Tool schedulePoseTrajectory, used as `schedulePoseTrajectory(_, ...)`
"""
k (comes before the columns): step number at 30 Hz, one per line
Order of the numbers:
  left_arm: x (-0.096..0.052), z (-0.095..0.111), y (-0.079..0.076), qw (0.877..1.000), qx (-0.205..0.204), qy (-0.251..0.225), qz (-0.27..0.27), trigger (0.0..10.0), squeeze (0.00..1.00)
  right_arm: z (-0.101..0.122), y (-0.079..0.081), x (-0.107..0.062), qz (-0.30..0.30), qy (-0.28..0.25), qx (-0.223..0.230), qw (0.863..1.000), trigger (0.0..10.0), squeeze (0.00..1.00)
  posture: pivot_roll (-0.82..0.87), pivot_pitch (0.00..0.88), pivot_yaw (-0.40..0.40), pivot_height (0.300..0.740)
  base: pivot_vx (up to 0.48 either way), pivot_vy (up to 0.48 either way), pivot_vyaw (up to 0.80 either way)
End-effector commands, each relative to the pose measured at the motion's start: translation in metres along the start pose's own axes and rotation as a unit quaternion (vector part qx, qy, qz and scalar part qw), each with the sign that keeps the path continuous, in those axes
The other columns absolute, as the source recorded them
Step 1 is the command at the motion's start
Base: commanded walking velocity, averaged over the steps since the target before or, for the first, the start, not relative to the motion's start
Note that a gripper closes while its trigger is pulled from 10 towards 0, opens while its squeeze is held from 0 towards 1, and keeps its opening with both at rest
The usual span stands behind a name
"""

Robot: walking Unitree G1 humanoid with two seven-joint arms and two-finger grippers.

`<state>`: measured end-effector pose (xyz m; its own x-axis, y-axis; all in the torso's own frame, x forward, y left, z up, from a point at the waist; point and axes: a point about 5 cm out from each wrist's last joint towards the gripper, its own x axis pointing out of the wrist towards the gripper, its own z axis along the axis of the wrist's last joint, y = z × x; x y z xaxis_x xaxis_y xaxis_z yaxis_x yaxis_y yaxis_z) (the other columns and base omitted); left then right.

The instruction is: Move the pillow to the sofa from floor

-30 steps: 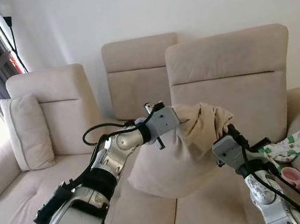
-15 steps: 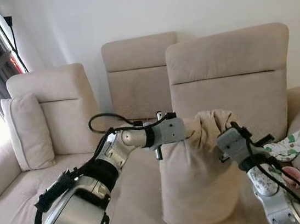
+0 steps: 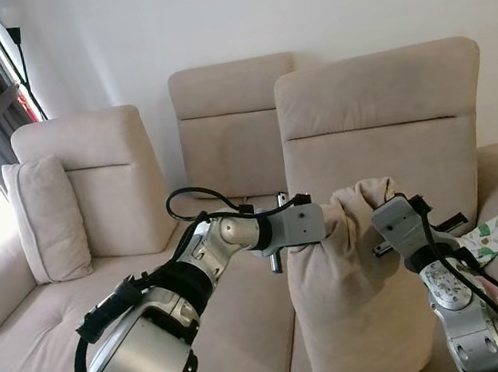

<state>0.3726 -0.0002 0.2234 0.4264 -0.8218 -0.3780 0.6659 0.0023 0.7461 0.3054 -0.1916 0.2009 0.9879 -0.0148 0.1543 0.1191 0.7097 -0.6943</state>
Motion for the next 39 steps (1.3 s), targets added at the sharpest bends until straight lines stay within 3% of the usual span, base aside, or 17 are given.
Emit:
schedulePoseTrajectory(1, 0.007, 0.04, 0.015, 0.995, 0.065, -0.069, 0.024, 10.0, 0.0, 0.019, 0.026, -0.002, 0.057, -0.04, 0.004, 0.998, 10.0, 0.0, -0.15, 0.0, 0.171, 0.74, 0.0, 0.0, 0.0)
schedulePoseTrajectory(7, 0.01, 0.043, 0.014, 0.995, 0.066, -0.073, 0.028, 10.0, 0.0, 0.019, 0.028, -0.003, 0.056, -0.037, 0.001, 0.998, 10.0, 0.0, -0.16, 0.0, 0.171, 0.74, 0.0, 0.0, 0.0)
schedulePoseTrajectory(8, 0.012, 0.044, 0.012, 0.995, 0.058, -0.078, 0.032, 10.0, 0.93, 0.017, 0.03, -0.005, 0.058, -0.033, -0.004, 0.998, 10.0, 0.0, -0.16, 0.0, 0.175, 0.74, 0.0, 0.0, 0.0)
schedulePoseTrajectory(16, 0.018, 0.043, 0.003, 0.995, 0.045, -0.084, 0.037, 10.0, 0.98, 0.008, 0.034, -0.01, 0.061, -0.019, -0.014, 0.998, 10.0, 0.0, -0.16, 0.0, 0.173, 0.74, 0.0, 0.0, 0.0)
schedulePoseTrajectory(17, 0.018, 0.044, 0.003, 0.994, 0.04, -0.087, 0.044, 10.0, 1.0, 0.007, 0.034, -0.01, 0.06, -0.016, -0.011, 0.998, 10.0, 1.0, -0.15, 0.0, 0.171, 0.74, 0.0, 0.0, 0.0)
schedulePoseTrajectory(20, 0.018, 0.045, 0.005, 0.994, 0.039, -0.09, 0.055, 10.0, 1.0, 0.005, 0.034, -0.01, 0.058, -0.011, -0.014, 0.998, 10.0, 1.0, -0.15, 0.0, 0.169, 0.74, 0.0, 0.0, 0.0)
schedulePoseTrajectory(21, 0.018, 0.046, 0.006, 0.993, 0.039, -0.092, 0.062, 10.0, 0.93, 0.003, 0.035, -0.01, 0.057, -0.007, -0.017, 0.998, 10.0, 1.0, -0.15, 0.0, 0.169, 0.74, 0.0, 0.0, 0.0)
schedulePoseTrajectory(22, 0.018, 0.048, 0.009, 0.991, 0.037, -0.095, 0.082, 10.0, 0.63, 0.001, 0.035, -0.01, 0.056, 0.0, -0.026, 0.998, 10.0, 1.0, -0.15, 0.0, 0.166, 0.74, 0.0, 0.0, 0.0)
schedulePoseTrajectory(23, 0.018, 0.048, 0.009, 0.991, 0.037, -0.095, 0.082, 10.0, 0.63, 0.001, 0.035, -0.01, 0.056, 0.0, -0.026, 0.998, 10.0, 1.0, -0.15, 0.0, 0.166, 0.74, 0.0, 0.0, 0.0)
schedulePoseTrajectory(24, 0.016, 0.051, 0.014, 0.988, 0.036, -0.102, 0.108, 10.0, 0.0, -0.002, 0.035, -0.009, 0.053, 0.006, -0.038, 0.998, 10.0, 0.95, -0.14, 0.0, 0.165, 0.74, 0.0, 0.0, 0.0)
schedulePoseTrajectory(25, 0.016, 0.051, 0.014, 0.988, 0.036, -0.102, 0.108, 10.0, 0.0, -0.002, 0.035, -0.009, 0.053, 0.006, -0.038, 0.998, 10.0, 0.95, -0.14, 0.0, 0.165, 0.74, 0.0, 0.0, 0.0)
schedulePoseTrajectory(26, 0.014, 0.055, 0.021, 0.983, 0.028, -0.114, 0.143, 10.0, 0.0, -0.005, 0.033, -0.008, 0.046, 0.014, -0.049, 0.998, 10.0, 0.01, -0.14, 0.0, 0.162, 0.74, 0.0, 0.0, 0.0)
schedulePoseTrajectory(27, 0.01, 0.059, 0.03, 0.975, 0.019, -0.126, 0.18, 10.0, 0.0, -0.008, 0.031, -0.007, 0.037, 0.021, -0.059, 0.997, 10.0, 0.0, -0.14, 0.0, 0.161, 0.74, 0.0, 0.0, 0.0)
schedulePoseTrajectory(29, 0.008, 0.062, 0.035, 0.97, 0.013, -0.133, 0.202, 10.0, 0.0, -0.009, 0.03, -0.007, 0.031, 0.025, -0.065, 0.997, 10.0, 0.0, -0.14, 0.0, 0.161, 0.74, 0.0, 0.0, 0.0)
schedulePoseTrajectory(32, -0.004, 0.067, 0.056, 0.948, -0.01, -0.151, 0.279, 10.0, 0.0, -0.011, 0.025, -0.004, 0.014, 0.028, -0.077, 0.997, 10.0, 0.0, -0.13, 0.0, 0.158, 0.74, 0.0, 0.0, 0.0)
schedulePoseTrajectory(39, -0.009, 0.065, 0.062, 0.939, -0.028, -0.153, 0.307, 10.0, 0.0, -0.002, 0.016, -0.002, -0.024, 0.005, -0.087, 0.996, 10.0, 0.0, -0.13, 0.0, 0.156, 0.74, 0.0, 0.0, 0.0)
